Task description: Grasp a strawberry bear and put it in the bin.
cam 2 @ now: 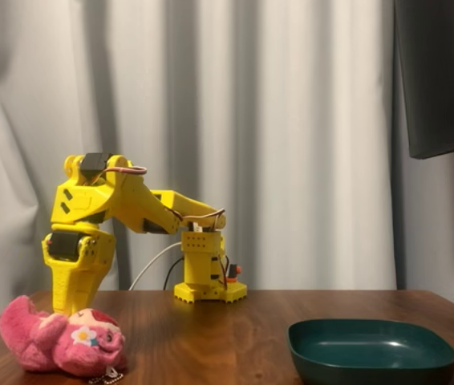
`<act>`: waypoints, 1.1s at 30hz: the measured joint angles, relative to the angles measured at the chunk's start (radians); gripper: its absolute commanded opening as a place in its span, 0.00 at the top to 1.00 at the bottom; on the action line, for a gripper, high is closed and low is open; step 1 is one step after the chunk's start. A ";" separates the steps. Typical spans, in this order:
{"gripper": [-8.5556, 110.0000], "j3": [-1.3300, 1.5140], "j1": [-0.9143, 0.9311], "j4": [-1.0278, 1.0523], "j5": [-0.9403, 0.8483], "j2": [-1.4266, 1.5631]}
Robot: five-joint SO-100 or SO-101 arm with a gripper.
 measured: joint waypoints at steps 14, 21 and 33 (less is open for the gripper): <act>0.71 0.000 0.123 0.000 0.000 0.087; 0.64 0.002 0.075 0.000 0.000 0.035; 0.93 0.000 0.040 0.000 0.000 -0.002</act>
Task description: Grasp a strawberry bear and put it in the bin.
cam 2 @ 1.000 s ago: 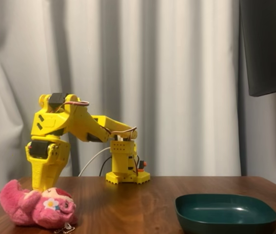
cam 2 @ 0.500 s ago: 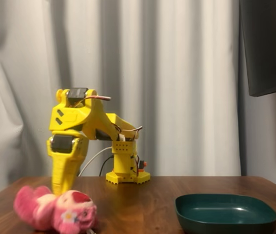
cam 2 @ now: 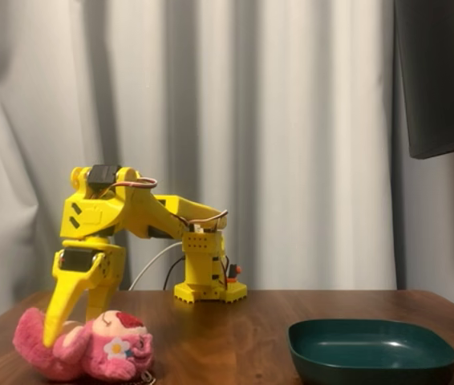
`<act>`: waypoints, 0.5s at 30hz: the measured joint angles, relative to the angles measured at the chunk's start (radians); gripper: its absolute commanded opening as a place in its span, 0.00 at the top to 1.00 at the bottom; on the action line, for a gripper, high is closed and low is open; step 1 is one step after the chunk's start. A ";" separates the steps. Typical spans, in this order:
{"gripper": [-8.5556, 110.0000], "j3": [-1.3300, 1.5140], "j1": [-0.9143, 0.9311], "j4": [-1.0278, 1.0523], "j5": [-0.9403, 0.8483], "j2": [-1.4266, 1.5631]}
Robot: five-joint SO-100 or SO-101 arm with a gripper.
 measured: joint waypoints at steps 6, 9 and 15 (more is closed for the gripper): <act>0.93 0.000 0.008 0.000 0.000 0.006; 0.93 0.000 0.011 0.000 0.000 0.028; 0.93 0.002 0.109 0.000 0.000 0.161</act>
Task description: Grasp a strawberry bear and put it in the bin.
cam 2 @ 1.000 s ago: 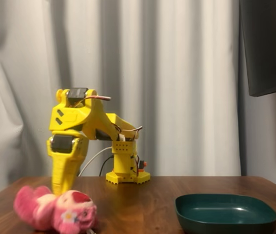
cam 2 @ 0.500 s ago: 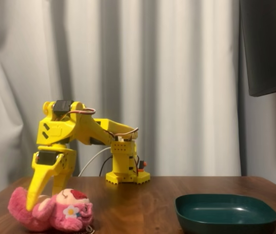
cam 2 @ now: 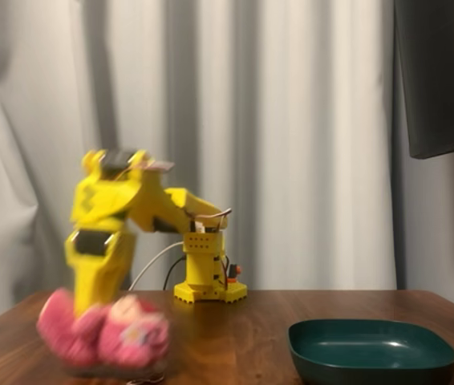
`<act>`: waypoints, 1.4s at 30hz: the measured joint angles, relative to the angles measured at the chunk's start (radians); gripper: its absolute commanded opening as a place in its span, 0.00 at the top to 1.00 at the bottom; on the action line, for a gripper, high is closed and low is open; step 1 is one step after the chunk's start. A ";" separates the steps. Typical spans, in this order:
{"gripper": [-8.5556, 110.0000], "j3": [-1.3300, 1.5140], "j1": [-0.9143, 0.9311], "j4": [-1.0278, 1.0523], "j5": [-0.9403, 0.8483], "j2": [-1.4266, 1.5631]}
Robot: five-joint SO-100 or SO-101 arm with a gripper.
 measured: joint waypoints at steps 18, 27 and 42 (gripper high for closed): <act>0.93 0.000 0.479 0.000 -0.086 0.233; 0.93 0.000 0.640 0.000 -0.086 0.233; 0.64 0.000 0.715 0.000 -0.086 0.233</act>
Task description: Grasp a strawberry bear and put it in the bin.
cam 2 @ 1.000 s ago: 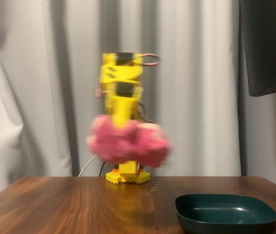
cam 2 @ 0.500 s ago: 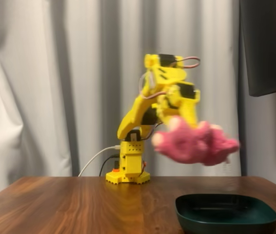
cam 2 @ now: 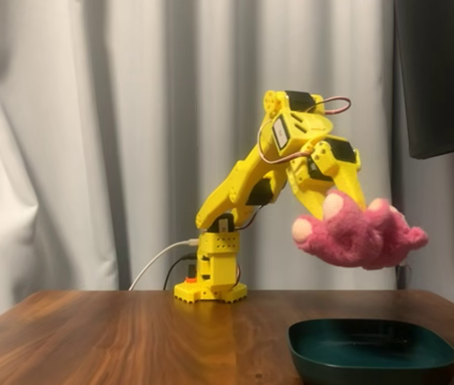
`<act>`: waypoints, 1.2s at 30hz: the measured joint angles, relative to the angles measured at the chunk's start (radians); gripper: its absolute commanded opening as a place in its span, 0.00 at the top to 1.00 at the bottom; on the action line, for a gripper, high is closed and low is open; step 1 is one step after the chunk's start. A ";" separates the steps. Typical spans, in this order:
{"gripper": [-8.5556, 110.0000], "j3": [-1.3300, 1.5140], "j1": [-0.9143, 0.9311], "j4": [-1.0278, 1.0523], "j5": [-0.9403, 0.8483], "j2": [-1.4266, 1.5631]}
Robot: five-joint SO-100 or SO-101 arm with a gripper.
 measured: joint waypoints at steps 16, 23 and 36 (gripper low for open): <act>0.93 0.000 -0.061 0.000 0.000 0.000; 0.93 0.195 -0.253 0.000 0.000 0.261; 0.93 1.776 -0.316 -0.302 0.000 1.750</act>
